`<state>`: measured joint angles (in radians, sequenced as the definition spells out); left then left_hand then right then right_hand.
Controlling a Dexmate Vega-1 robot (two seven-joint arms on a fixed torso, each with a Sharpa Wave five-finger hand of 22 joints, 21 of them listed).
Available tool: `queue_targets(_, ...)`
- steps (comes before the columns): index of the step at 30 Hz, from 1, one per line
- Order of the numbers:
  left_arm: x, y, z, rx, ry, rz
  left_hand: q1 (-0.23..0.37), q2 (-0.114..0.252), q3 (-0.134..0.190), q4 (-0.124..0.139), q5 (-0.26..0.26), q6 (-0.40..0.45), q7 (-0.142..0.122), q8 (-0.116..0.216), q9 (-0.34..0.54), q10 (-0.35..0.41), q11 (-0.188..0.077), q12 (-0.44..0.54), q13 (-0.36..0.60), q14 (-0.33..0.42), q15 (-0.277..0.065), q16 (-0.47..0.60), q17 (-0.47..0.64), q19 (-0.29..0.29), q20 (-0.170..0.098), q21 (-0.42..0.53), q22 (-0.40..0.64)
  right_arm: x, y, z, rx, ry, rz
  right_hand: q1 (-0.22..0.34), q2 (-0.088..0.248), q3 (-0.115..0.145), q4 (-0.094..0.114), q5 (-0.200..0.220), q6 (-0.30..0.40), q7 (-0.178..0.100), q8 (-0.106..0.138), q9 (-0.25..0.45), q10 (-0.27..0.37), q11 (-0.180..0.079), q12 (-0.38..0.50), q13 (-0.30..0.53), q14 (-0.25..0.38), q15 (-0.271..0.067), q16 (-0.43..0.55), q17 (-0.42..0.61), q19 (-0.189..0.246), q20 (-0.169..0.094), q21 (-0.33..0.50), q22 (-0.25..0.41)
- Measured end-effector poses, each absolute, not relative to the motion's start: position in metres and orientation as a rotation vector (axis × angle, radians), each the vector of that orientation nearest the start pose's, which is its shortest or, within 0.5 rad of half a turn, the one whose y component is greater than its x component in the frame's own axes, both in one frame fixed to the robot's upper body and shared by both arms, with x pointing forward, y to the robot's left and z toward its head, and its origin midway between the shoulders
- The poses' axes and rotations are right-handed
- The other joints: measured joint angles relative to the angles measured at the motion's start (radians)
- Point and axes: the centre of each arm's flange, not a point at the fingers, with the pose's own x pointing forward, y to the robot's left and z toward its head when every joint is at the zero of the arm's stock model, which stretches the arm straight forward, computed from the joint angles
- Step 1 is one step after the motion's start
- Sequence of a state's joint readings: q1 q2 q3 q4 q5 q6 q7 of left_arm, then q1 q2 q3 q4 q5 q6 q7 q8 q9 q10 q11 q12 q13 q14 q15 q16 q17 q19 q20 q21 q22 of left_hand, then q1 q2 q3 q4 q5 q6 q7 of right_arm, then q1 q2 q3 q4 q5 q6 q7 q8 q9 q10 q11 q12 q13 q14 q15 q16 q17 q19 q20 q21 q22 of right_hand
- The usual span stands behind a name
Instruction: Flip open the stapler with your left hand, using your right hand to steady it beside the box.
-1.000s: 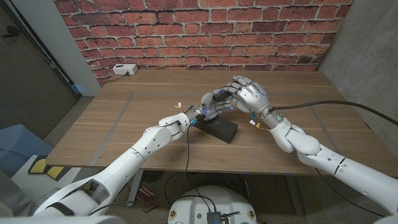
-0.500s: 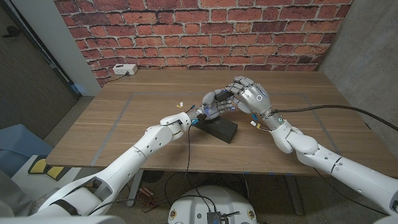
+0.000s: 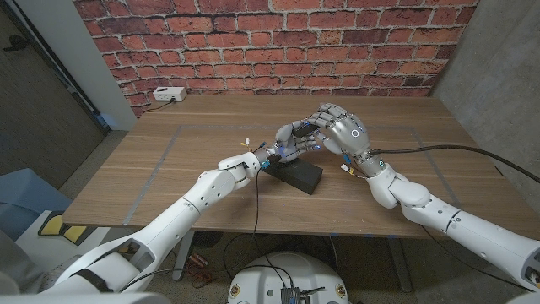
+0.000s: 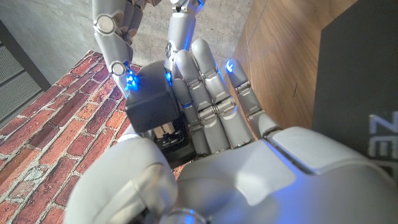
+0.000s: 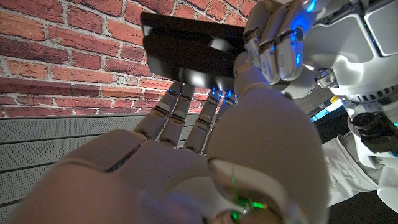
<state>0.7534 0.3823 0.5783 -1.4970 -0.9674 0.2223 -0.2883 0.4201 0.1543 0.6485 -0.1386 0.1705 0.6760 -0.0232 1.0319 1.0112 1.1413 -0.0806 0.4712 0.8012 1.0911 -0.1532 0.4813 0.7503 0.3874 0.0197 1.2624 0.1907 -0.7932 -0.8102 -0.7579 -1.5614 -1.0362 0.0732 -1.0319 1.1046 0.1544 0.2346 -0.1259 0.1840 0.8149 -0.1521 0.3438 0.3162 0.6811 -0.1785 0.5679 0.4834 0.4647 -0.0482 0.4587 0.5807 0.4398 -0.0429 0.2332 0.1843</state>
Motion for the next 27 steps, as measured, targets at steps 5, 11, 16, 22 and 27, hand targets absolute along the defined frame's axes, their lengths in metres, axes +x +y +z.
queue_targets(5, 0.616, 0.066, -0.041, -0.249, -0.187, -0.910, 0.000, 0.000, 0.002, -0.002, -0.001, 0.000, 0.000, -0.003, 0.000, 0.000, 0.000, 0.000, 0.000, 0.000, 0.000, 0.000, -0.004, 0.000, 0.000, 0.000, 0.000, 0.542, -0.205, -0.033, -1.408, -1.559, -0.400, 0.000, 0.000, 0.001, -0.001, 0.002, 0.007, 0.000, -0.001, -0.001, 0.000, 0.000, 0.000, 0.000, 0.004, 0.004, 0.000, 0.001, 0.004, -0.004, 0.000, 0.000)
queue_targets(11, 0.617, 0.066, -0.042, -0.249, -0.182, -0.905, -0.003, 0.003, 0.002, -0.002, -0.002, 0.001, -0.001, 0.001, 0.000, 0.000, 0.000, 0.000, 0.000, 0.000, 0.000, 0.000, -0.005, 0.000, 0.000, 0.000, 0.000, 0.545, -0.207, -0.033, -1.416, -1.552, -0.403, 0.000, 0.000, 0.004, -0.004, 0.002, 0.007, 0.000, -0.001, -0.001, 0.004, 0.004, -0.002, -0.005, 0.027, -0.002, 0.000, 0.011, 0.018, -0.003, 0.006, 0.000)
queue_targets(16, 0.616, 0.067, -0.042, -0.251, -0.181, -0.903, -0.003, 0.003, 0.002, -0.002, -0.003, 0.001, -0.001, 0.001, 0.000, 0.000, 0.000, 0.000, 0.000, -0.001, 0.001, 0.000, -0.005, 0.000, 0.000, 0.000, 0.000, 0.542, -0.209, -0.033, -1.353, -1.564, -0.384, 0.007, -0.007, 0.004, -0.004, 0.002, 0.027, -0.009, -0.008, -0.001, 0.013, 0.002, 0.001, -0.005, 0.045, -0.001, -0.009, 0.015, 0.021, -0.003, 0.007, 0.000)
queue_targets(22, 0.616, 0.067, -0.042, -0.251, -0.180, -0.903, -0.003, 0.003, 0.001, -0.001, 0.000, 0.001, -0.001, 0.001, -0.003, 0.001, -0.001, 0.000, 0.000, -0.001, 0.002, 0.007, -0.005, 0.000, 0.000, 0.007, -0.005, 0.540, -0.211, -0.032, -1.316, -1.572, -0.377, 0.019, -0.019, 0.004, -0.004, 0.006, 0.041, -0.013, -0.003, -0.001, 0.029, -0.004, 0.001, -0.005, 0.054, -0.004, -0.016, 0.020, 0.021, -0.003, 0.007, 0.000)
queue_targets(27, 0.616, 0.066, -0.042, -0.250, -0.178, -0.903, -0.003, 0.003, 0.001, -0.001, 0.000, 0.001, -0.001, 0.001, -0.003, 0.001, -0.001, 0.000, 0.000, -0.001, 0.002, 0.007, -0.005, 0.000, 0.000, 0.007, -0.005, 0.540, -0.213, -0.033, -1.284, -1.576, -0.369, 0.019, -0.019, 0.004, -0.004, 0.009, 0.048, -0.020, -0.003, -0.001, 0.029, -0.004, 0.001, -0.005, 0.054, -0.004, -0.030, 0.028, 0.021, -0.003, 0.007, 0.000)
